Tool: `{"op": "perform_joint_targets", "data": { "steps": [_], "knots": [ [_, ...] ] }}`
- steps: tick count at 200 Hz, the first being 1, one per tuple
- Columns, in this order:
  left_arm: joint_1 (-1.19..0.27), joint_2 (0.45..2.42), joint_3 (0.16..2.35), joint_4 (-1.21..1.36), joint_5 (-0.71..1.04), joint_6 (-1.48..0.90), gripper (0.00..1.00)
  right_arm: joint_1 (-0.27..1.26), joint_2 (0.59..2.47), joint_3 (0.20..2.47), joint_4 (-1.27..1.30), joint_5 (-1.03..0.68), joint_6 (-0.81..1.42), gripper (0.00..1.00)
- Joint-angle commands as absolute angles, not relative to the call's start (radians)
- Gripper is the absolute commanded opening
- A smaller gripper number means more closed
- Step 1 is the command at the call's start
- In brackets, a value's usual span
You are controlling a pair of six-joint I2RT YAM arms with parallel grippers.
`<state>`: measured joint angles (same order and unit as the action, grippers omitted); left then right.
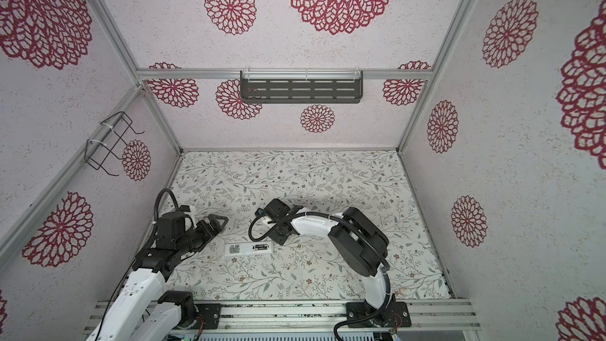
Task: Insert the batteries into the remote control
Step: 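Rotate and lift the white cover with the right gripper, then raise the cover toward the left gripper while the left gripper moves to meet it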
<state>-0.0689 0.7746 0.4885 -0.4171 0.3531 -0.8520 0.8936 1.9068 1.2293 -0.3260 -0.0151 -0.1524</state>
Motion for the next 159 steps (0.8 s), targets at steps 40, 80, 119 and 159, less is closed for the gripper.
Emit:
{"op": "perform_joint_targets", "data": {
  "steps": [40, 80, 119, 159],
  "knots": [
    [-0.118, 0.818, 0.489, -0.330, 0.400, -0.813, 0.97, 0.759, 1.716, 1.143, -0.265, -0.207, -0.099, 0.04],
    [-0.191, 0.853, 0.496, -0.266, 0.397, -0.806, 0.97, 0.713, 1.665, 1.109, -0.249, -0.327, -0.064, 0.04],
    [-0.363, 0.875, 0.504, -0.081, 0.367, -0.730, 0.97, 0.640, 1.577, 1.097, -0.235, -0.563, 0.084, 0.04],
    [-0.600, 0.923, 0.504, 0.050, 0.152, -0.450, 0.97, 0.563, 1.510, 1.073, -0.221, -0.756, 0.306, 0.05]
  ]
}}
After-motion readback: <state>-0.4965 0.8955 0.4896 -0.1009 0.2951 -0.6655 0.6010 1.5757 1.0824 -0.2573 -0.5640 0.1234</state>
